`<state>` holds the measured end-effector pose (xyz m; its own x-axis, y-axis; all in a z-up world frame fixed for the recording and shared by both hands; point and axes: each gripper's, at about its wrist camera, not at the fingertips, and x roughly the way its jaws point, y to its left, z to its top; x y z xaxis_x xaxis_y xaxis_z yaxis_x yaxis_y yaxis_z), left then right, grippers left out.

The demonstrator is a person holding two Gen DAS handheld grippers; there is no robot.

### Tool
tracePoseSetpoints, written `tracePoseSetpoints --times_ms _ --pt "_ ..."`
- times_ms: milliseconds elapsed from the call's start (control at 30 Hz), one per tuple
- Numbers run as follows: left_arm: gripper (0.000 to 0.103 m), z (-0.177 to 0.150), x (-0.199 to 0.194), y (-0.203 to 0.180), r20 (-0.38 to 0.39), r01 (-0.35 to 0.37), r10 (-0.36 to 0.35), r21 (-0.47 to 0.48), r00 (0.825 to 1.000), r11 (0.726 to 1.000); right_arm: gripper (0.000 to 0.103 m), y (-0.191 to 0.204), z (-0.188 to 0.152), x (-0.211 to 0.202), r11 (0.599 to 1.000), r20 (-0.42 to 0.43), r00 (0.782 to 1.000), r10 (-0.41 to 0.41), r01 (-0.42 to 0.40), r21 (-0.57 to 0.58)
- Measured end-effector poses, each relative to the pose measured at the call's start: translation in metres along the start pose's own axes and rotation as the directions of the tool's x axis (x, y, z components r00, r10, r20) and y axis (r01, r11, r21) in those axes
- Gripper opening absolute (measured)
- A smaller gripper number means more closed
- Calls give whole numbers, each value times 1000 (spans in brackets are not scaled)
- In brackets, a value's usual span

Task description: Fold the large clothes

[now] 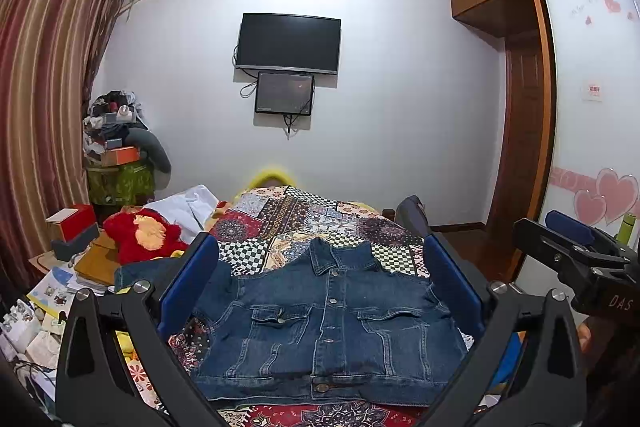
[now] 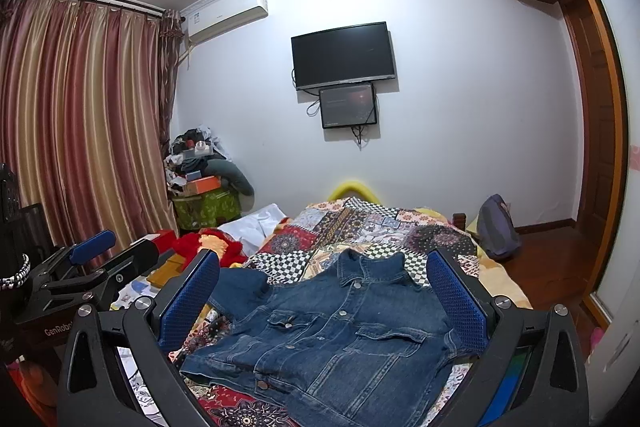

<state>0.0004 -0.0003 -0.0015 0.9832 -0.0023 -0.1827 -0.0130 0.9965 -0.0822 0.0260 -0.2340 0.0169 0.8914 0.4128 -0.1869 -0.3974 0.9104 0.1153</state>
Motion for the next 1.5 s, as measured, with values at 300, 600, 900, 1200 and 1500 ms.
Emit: tracePoseSetpoints --times_ms 300,600,900,1200,1500 --pt "103 2 -1 -2 -3 0 0 0 1000 1000 103 -3 3 3 1000 -3 1000 -7 7 -1" --pt "103 2 -1 -3 -5 3 -3 -1 1000 1000 103 -4 3 3 1000 -5 1000 -8 8 1" --pt "103 4 -1 -4 -4 4 -4 -7 1000 1000 103 -4 4 3 1000 -5 1000 -8 8 2" --pt "103 4 -1 -3 -2 5 -5 -7 1000 1000 103 -5 4 3 1000 -8 1000 -9 9 4" --pt "103 3 -2 -1 0 6 -6 -3 1000 1000 103 -6 4 4 1000 -9 1000 -9 9 5"
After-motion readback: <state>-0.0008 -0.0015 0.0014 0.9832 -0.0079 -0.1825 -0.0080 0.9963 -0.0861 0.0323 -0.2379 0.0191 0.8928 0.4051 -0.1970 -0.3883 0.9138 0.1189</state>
